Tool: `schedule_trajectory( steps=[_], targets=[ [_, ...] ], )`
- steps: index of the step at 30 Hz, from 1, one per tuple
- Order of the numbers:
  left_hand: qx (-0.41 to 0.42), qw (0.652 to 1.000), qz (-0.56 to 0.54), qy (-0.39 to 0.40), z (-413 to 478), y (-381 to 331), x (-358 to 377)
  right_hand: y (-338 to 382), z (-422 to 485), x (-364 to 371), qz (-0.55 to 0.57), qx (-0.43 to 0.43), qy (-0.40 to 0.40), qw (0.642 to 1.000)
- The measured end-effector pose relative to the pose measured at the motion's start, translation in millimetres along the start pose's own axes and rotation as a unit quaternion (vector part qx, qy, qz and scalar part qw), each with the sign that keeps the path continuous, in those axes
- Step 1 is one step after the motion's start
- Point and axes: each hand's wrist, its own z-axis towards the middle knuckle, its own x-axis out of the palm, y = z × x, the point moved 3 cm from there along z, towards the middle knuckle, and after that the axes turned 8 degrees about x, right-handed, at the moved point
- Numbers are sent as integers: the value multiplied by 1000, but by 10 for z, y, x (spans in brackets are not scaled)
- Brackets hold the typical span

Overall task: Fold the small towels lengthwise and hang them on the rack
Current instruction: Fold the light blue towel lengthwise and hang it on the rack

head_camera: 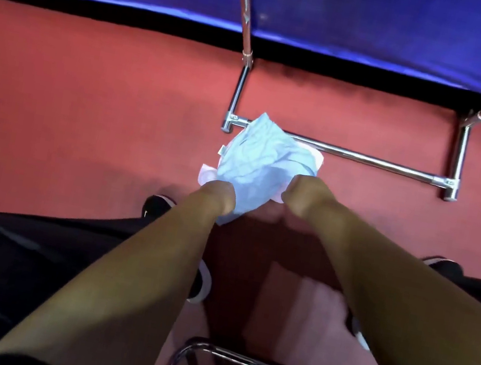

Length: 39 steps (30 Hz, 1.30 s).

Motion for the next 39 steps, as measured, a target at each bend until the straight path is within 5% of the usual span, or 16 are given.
schedule_trajectory(
  steps=[11, 16, 20, 23, 28, 39],
  targets=[
    [64, 991, 80, 84, 350, 101, 674, -79, 233, 348, -105, 11, -21, 994],
    [-19, 991, -96, -96, 417, 74, 517, -170, 281, 465, -81, 9, -17, 997],
    [-18, 917, -340, -208, 395, -137, 323, -60, 257, 424, 73, 2, 18, 997],
    [15, 864, -455, -216, 257, -429, 130, -78, 243, 322, 209, -2, -4, 978],
    [70, 756, -623, -186, 29, -859, -117, -126, 97, 9, 287, -42, -75, 954],
    [233, 814, -479, -233, -876, -1390, -570, -422, -711, -577, 465, -97, -158, 866]
  ],
)
